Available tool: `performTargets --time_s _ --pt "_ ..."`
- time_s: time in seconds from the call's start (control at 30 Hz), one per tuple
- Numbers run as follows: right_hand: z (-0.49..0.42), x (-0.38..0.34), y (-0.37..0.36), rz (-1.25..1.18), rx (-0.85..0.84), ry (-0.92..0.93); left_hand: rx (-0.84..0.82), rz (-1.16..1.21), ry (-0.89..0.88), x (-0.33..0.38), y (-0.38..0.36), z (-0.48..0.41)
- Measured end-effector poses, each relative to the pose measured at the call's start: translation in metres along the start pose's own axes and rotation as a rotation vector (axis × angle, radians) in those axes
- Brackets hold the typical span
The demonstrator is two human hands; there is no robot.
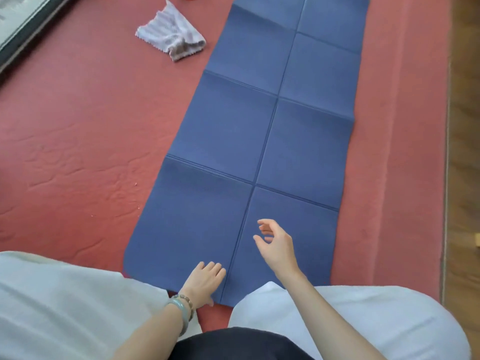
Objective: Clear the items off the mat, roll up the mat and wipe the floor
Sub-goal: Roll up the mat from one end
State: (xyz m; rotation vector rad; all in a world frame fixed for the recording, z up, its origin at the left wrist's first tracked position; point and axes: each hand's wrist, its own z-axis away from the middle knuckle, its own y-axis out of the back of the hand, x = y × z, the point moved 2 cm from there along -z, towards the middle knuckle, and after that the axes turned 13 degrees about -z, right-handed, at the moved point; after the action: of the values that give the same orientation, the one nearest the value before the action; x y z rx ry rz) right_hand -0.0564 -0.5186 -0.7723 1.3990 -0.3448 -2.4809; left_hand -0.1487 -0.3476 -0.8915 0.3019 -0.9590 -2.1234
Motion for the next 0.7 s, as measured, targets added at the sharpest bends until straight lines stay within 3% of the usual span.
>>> performTargets --time_s 0.2,0.3,0.47,0.7 --pt "-0.012 0.017 0.004 -0.019 0.035 -0.041 0.041 0.013 0.017 0.012 -0.016 -0.010" --pt "-0.015 0.023 0.000 -0.030 0.031 -0.071 0.088 -0.003 -0.057 -0.002 -0.015 -0.008" --pt "-0.017 0.027 -0.007 0.017 -0.012 -0.062 0.249 0.163 -0.009 -0.035 0.050 -0.015" --pt "-0.027 0.047 -0.008 0.411 -0.146 -0.024 0.379 0.116 0.165 -0.071 0.107 -0.049"
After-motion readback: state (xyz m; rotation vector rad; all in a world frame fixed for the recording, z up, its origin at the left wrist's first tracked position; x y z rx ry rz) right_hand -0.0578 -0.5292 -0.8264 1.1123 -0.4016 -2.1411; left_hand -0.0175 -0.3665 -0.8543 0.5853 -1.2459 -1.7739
